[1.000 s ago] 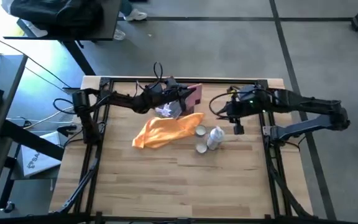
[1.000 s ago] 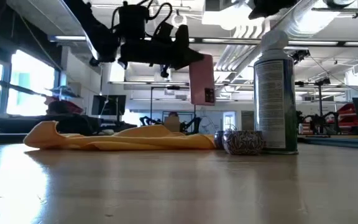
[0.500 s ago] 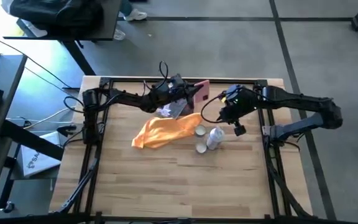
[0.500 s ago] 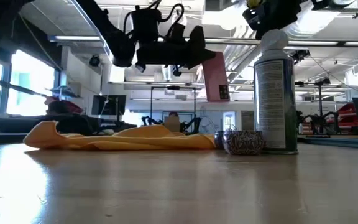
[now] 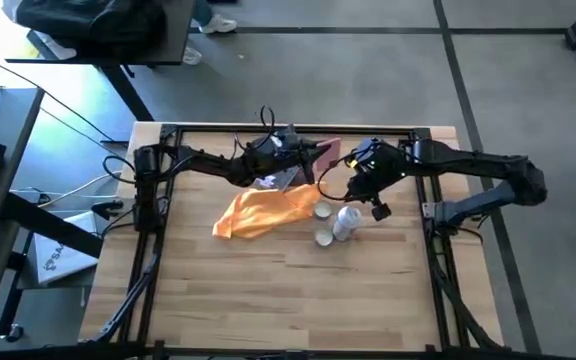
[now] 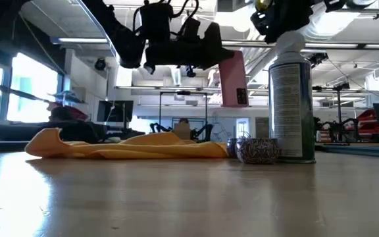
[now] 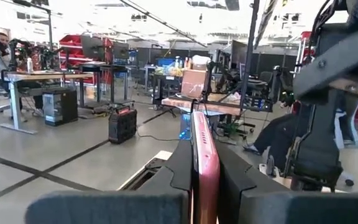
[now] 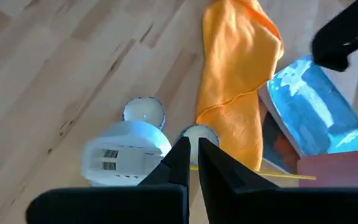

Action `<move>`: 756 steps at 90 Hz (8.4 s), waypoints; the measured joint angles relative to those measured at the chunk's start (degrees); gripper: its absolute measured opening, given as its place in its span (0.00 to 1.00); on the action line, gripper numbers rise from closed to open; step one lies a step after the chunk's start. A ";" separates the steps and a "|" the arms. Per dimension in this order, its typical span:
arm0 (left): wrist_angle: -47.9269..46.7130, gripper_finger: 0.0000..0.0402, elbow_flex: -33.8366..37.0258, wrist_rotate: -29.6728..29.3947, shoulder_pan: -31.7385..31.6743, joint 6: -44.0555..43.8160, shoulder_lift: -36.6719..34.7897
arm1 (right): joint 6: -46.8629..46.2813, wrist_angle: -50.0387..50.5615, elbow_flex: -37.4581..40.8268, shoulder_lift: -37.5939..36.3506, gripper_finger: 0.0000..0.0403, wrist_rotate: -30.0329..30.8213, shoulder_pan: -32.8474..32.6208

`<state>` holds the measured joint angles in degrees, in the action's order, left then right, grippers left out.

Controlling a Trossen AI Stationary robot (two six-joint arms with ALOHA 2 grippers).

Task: Apply microfiber cloth
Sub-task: Spray the pink phone using the white spray bottle

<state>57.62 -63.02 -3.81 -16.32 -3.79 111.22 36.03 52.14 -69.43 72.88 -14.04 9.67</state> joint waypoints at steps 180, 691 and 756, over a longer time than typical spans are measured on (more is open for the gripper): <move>-1.94 0.02 0.55 -8.76 6.23 -4.59 -0.07 | -0.44 2.36 -1.84 -0.37 0.00 -2.44 0.09; 8.72 0.02 2.20 -10.64 8.22 -15.31 4.39 | 2.78 9.05 -3.63 4.04 0.00 -3.08 1.22; -7.09 0.02 3.41 -12.39 8.12 -19.68 0.99 | 2.50 9.28 -3.63 4.20 0.00 -2.93 1.22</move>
<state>50.53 -59.61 -16.21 -8.19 -23.47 112.21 38.54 61.42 -73.06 77.08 -16.97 10.90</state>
